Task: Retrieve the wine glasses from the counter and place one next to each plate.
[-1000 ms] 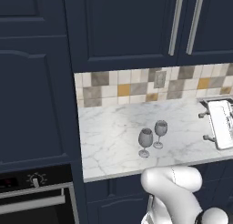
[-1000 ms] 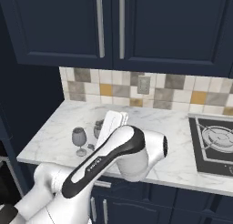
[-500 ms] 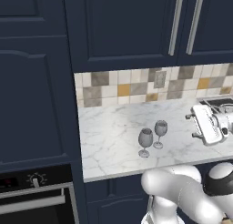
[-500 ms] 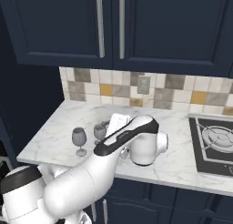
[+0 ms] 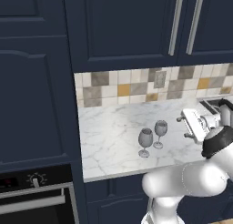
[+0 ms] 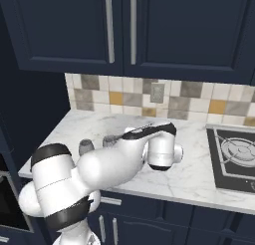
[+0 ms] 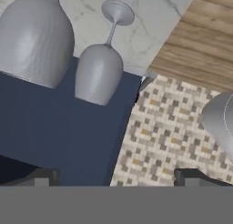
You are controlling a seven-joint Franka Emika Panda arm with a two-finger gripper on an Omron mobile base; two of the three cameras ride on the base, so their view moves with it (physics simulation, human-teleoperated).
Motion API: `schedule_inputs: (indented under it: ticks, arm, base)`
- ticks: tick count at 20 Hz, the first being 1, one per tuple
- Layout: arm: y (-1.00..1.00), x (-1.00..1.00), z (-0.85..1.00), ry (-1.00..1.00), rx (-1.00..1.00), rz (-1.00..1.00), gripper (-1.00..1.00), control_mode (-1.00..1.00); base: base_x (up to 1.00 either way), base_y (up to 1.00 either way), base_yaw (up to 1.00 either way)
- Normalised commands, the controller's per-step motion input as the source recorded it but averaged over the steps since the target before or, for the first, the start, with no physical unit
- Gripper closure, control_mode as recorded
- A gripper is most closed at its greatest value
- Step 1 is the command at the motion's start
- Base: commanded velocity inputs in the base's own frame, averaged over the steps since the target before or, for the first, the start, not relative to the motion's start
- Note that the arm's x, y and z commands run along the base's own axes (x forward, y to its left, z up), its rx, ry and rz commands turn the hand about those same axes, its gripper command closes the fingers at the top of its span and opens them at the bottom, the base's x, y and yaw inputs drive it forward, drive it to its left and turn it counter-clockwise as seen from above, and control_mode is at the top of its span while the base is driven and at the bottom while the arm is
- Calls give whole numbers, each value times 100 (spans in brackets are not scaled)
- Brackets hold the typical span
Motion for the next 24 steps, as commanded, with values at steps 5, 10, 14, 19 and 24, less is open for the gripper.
schedule_inputs:
  ticks: [5,10,14,19,24]
  arm:
    - [-2,41,-34,0,0,1,-100,-100]
    - [0,33,-27,0,0,-3,-100,-100]
    - [0,36,-22,2,0,-5,-100,-100]
    - [0,41,-24,9,0,-1,-100,-100]
    - [-1,2,-26,10,2,0,-100,-100]
  base:
    - [0,0,0]
    - [0,0,0]
    - [0,0,0]
    - [0,0,0]
    - [0,0,0]
